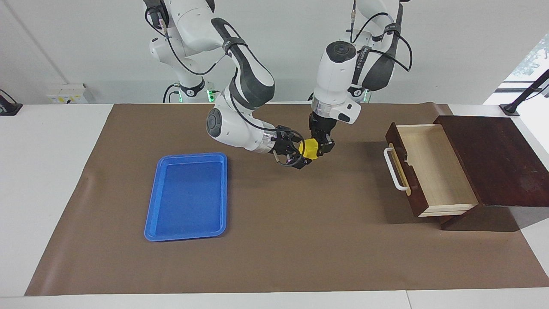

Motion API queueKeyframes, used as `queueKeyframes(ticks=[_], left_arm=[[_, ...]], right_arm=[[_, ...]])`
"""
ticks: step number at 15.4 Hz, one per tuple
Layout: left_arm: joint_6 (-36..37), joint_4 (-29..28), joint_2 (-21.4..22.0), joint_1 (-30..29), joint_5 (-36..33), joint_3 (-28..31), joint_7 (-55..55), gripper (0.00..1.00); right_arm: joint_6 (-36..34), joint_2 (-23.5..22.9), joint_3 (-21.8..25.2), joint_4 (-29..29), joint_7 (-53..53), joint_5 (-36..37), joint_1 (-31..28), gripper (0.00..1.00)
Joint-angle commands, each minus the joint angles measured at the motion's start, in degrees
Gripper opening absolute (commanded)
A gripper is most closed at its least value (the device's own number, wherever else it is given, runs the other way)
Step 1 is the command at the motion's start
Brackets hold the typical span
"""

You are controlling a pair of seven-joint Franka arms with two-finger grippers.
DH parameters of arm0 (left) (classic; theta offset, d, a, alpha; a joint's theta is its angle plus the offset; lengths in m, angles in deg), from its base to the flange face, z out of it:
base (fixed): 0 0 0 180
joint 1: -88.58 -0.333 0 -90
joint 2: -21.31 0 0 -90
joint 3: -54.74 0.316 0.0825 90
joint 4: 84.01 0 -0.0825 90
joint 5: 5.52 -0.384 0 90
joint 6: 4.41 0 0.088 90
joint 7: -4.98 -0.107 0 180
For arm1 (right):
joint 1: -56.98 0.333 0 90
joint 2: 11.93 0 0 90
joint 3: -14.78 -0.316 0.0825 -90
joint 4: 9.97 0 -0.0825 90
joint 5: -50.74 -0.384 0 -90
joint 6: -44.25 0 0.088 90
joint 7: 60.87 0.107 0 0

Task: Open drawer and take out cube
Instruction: 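Grasp the yellow cube with the right gripper from the left gripper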

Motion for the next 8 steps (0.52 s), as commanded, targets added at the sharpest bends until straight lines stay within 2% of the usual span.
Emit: queueKeyframes(ticks=[1, 5, 6, 7, 8], left_arm=[[-1.0, -0.5, 0.3, 1.1, -1.1, 0.9, 1.2, 0.00], [-1.0, -0.5, 0.3, 1.1, -1.1, 0.9, 1.2, 0.00], [-1.0, -0.5, 0.3, 1.1, -1.1, 0.9, 1.2, 0.00], [-1.0, -0.5, 0.3, 1.1, -1.1, 0.9, 1.2, 0.00], [-1.0, -0.5, 0.3, 1.1, -1.1, 0.9, 1.1, 0.00]], right_arm=[[0.7, 0.4, 0.1, -0.7, -1.0, 1.2, 0.3, 1.00], [0.8, 0.5, 0.1, -1.5, -1.0, 1.2, 0.4, 1.00], [0.8, 0.5, 0.1, -1.5, -0.9, 1.2, 0.4, 0.94], [0.9, 0.5, 0.1, -1.4, -0.6, 1.2, 0.4, 0.78], [0.8, 0.5, 0.0, -1.4, -0.3, 1.2, 0.4, 0.47]])
